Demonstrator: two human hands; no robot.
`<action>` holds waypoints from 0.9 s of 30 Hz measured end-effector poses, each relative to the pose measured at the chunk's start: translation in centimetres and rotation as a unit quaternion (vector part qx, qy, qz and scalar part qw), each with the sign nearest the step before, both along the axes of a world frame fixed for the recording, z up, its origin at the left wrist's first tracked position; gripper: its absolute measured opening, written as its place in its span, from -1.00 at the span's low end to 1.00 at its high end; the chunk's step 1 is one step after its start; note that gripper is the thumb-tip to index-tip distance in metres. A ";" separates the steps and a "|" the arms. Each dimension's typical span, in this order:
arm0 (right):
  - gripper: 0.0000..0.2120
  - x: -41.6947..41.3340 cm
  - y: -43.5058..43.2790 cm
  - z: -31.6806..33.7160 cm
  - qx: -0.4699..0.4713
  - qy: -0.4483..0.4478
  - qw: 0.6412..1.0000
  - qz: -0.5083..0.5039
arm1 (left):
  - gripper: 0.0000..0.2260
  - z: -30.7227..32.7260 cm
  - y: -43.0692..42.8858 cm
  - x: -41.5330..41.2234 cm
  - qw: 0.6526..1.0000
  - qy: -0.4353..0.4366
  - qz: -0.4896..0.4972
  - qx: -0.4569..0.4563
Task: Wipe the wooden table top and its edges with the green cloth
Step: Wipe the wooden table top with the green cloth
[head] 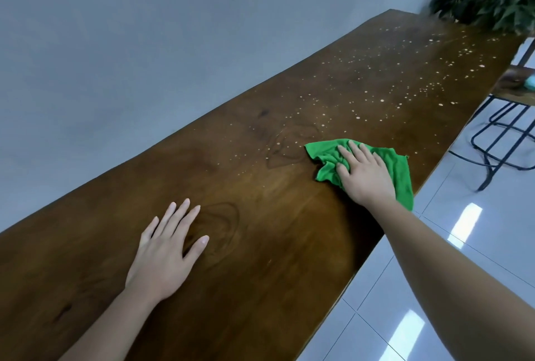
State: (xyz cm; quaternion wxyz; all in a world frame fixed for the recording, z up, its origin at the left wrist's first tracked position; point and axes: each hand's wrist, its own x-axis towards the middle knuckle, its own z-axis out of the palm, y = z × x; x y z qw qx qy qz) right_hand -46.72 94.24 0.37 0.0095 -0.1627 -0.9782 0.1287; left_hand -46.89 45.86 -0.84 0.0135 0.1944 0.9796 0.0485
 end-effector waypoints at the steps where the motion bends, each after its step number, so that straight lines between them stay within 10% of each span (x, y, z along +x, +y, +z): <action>1: -0.37 -0.5 0.0 0.0 0.001 -0.003 1.000 -0.006 | -0.27 -0.1 -0.1 0.0 1.000 0.000 0.001 0.001; 19: -0.32 -2.6 -22.8 0.5 -0.012 -0.016 0.972 0.235 | -0.30 0.0 0.0 0.0 1.000 0.011 0.009 0.001; 27: -0.36 -5.2 -17.7 0.3 -0.012 -0.014 0.952 0.305 | -0.29 0.0 0.0 0.0 1.000 0.013 0.012 0.014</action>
